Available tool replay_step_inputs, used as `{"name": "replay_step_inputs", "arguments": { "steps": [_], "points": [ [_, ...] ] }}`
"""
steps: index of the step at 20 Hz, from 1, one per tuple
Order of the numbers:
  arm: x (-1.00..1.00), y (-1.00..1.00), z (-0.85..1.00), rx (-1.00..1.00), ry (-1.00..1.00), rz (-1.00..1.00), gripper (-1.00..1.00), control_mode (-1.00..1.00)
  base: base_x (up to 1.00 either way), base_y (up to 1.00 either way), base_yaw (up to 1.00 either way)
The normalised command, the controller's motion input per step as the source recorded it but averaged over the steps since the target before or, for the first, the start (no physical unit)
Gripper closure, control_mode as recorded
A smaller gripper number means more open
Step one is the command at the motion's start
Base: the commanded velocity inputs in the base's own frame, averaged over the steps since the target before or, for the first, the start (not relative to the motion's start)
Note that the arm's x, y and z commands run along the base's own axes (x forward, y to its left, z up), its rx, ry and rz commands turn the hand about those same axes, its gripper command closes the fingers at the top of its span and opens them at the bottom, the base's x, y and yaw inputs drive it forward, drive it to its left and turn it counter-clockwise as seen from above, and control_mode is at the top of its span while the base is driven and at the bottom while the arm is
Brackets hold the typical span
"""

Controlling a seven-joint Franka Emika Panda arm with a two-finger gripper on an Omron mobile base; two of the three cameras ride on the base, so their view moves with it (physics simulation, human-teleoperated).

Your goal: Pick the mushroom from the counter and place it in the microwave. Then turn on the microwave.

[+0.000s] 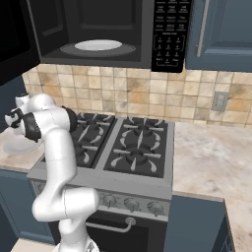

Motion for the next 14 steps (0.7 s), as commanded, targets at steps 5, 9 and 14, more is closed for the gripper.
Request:
{"name": "replay_step_inputs", "arguments": {
  "steps": [5,9,14],
  "points": [
    [0.0,-0.26,0.03,0.0,0.0,0.0,1.0,-1.0,0.0,0.0,0.0],
    [0.0,-0.24,0.03,0.0,0.0,0.0,1.0,-1.0,0.0,0.0,0.0],
    [0.0,-0.26,0.08,0.0,-0.01,-0.01,1.0,-1.0,0.0,0.0,0.0]
  ]
}}
